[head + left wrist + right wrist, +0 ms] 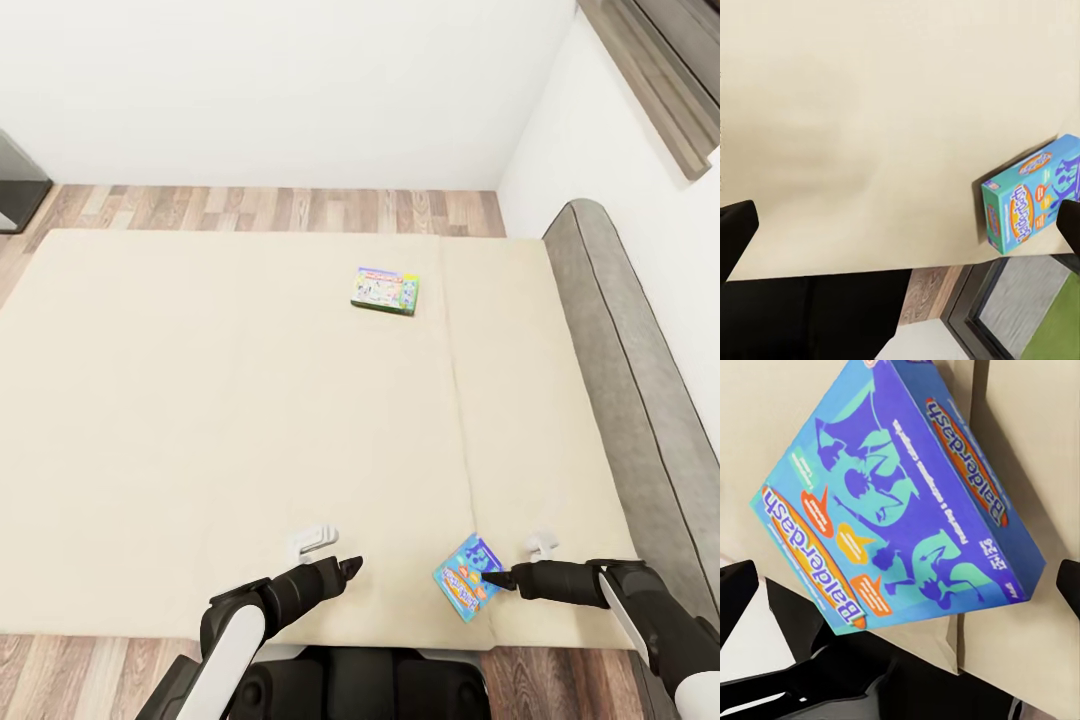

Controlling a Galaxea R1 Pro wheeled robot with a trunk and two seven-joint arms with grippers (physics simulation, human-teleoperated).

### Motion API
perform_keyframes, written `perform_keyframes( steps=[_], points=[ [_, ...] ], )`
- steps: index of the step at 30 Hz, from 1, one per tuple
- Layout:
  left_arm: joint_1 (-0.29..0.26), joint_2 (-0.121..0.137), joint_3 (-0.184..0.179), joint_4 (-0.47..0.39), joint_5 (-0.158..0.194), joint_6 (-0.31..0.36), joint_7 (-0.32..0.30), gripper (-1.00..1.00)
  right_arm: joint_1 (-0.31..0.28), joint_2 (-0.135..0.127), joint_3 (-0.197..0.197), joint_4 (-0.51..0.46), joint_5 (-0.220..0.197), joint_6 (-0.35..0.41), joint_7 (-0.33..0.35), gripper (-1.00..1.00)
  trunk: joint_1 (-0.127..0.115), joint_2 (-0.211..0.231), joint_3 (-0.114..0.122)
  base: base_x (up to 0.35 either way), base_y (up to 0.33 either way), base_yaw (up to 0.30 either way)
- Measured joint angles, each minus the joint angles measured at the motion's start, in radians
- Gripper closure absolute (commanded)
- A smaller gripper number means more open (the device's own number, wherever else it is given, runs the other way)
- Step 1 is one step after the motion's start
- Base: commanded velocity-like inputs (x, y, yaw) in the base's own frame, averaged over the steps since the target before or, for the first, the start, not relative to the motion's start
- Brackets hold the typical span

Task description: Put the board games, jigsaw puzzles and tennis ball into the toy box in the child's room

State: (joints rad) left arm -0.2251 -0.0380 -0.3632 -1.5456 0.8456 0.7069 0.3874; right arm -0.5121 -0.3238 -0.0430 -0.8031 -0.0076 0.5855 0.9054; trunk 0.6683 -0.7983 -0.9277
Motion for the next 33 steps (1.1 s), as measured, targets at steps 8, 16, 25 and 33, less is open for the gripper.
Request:
perform_keyframes(
  steps=[8,16,25,33],
  points=[
    [0.0,0.0,0.0,0.0,0.0,0.0,0.0,-1.0,0.0,0.0,0.0,0.0,0.001,-0.001,-0.001,-1.0,0.0,0.0,-0.003,0.0,0.0,0.0],
    [0.0,0.0,-0.001,-0.005,0.002,0.0,-0.001,-1.0,0.0,0.0,0.001,0.0,0.003,-0.001,-0.003,-1.0,0.0,0.0,-0.004,0.0,0.0,0.0],
    [-0.001,-0.001,-0.006,-0.023,0.006,0.0,-0.003,-1.0,-0.002,0.0,0.002,-0.001,0.003,-0.002,-0.005,-1.0,0.0,0.0,-0.004,0.0,0.0,0.0],
    [-0.001,-0.001,-0.013,-0.047,0.008,0.0,-0.024,-1.0,-0.003,0.0,0.001,-0.004,0.003,-0.002,-0.005,-1.0,0.0,0.0,-0.004,0.0,0.0,0.0]
  ],
)
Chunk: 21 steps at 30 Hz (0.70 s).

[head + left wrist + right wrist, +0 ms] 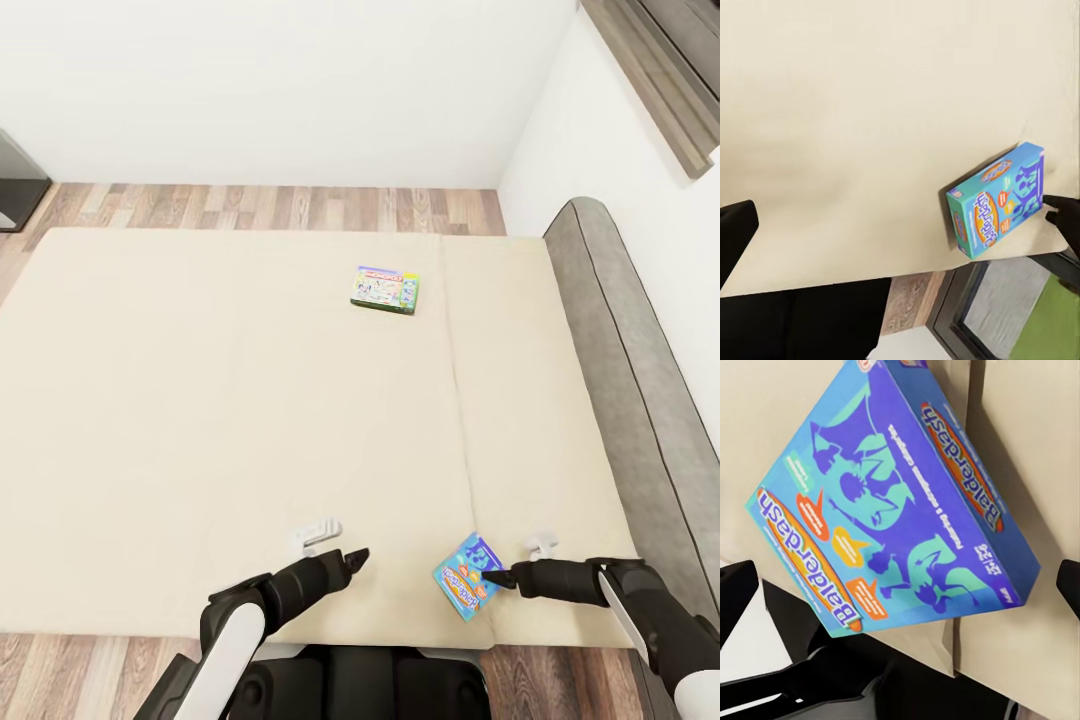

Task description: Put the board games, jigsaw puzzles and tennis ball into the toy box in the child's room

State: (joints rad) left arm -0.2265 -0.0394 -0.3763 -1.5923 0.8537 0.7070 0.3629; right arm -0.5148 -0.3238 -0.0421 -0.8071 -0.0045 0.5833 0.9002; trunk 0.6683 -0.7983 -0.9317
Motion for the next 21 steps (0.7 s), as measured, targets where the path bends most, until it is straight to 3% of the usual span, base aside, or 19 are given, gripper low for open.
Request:
perform_keyframes(
  steps=[21],
  points=[
    [0.001,0.002,0.0,-0.007,-0.002,-0.001,-0.06,-1.0,0.0,0.001,0.0,-0.003,0.0,0.0,-0.002,-1.0,0.0,0.0,0.0,0.0,0.0,0.0]
  ],
)
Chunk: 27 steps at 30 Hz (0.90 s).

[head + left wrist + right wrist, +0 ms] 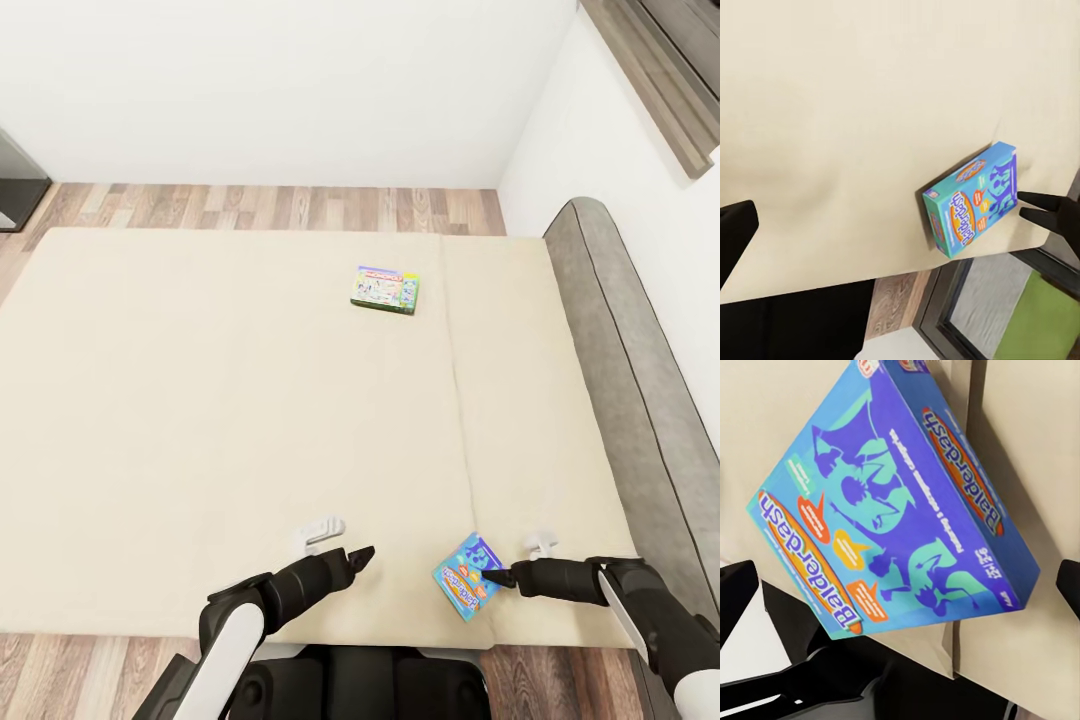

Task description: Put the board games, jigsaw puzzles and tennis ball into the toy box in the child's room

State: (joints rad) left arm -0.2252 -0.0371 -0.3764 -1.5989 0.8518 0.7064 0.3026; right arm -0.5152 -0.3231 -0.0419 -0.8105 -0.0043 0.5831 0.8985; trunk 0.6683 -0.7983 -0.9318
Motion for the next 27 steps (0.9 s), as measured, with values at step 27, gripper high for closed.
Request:
perform_keyframes(
  steps=[27],
  points=[
    [0.003,0.0,0.005,0.002,0.0,0.001,-0.005,-1.0,0.0,0.001,0.001,0.005,0.002,-0.001,-0.003,-1.0,0.0,0.0,0.0,0.0,0.0,0.0]
  ],
)
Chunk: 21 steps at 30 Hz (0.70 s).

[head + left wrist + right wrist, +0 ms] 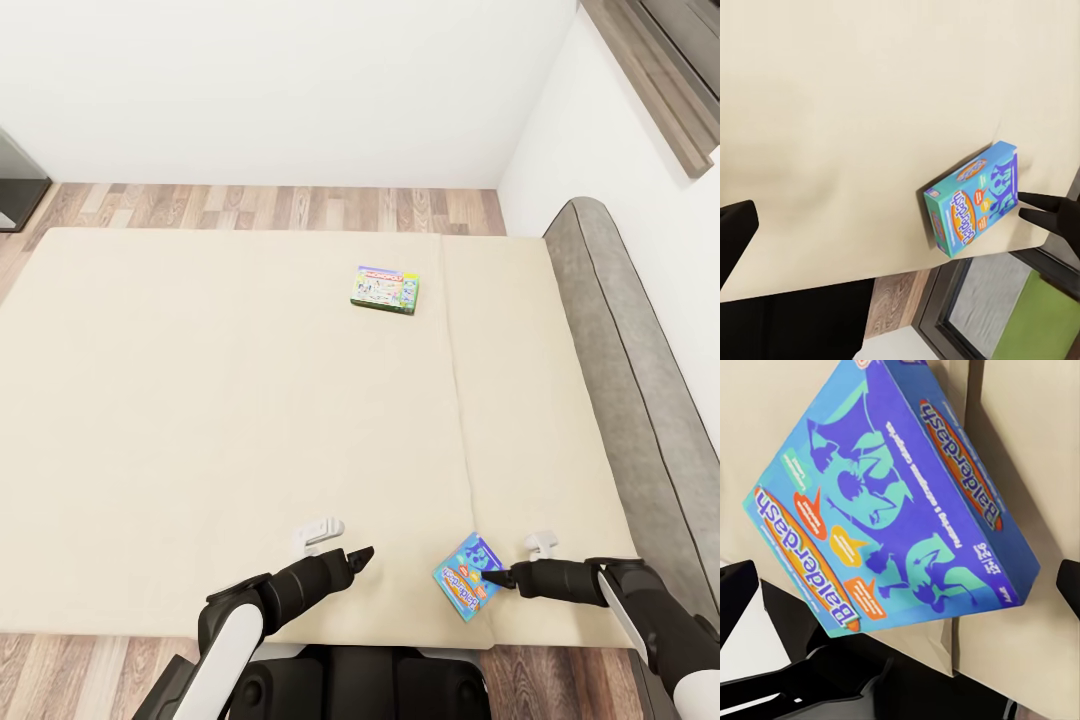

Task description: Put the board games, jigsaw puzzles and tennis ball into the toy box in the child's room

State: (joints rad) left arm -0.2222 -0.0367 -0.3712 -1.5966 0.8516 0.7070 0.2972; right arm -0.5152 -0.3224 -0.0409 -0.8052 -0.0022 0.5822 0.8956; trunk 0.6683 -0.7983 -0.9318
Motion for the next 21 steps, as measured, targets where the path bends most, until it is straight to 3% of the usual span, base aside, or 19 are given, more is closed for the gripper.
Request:
perform_keyframes(
  steps=[21],
  points=[
    [0.0,0.0,0.0,0.003,0.0,0.0,0.001,-1.0,-0.013,0.001,0.0,0.062,-0.005,-0.115,-0.057,-1.0,0.0,0.0,0.0,0.0,0.0,0.0]
  ],
)
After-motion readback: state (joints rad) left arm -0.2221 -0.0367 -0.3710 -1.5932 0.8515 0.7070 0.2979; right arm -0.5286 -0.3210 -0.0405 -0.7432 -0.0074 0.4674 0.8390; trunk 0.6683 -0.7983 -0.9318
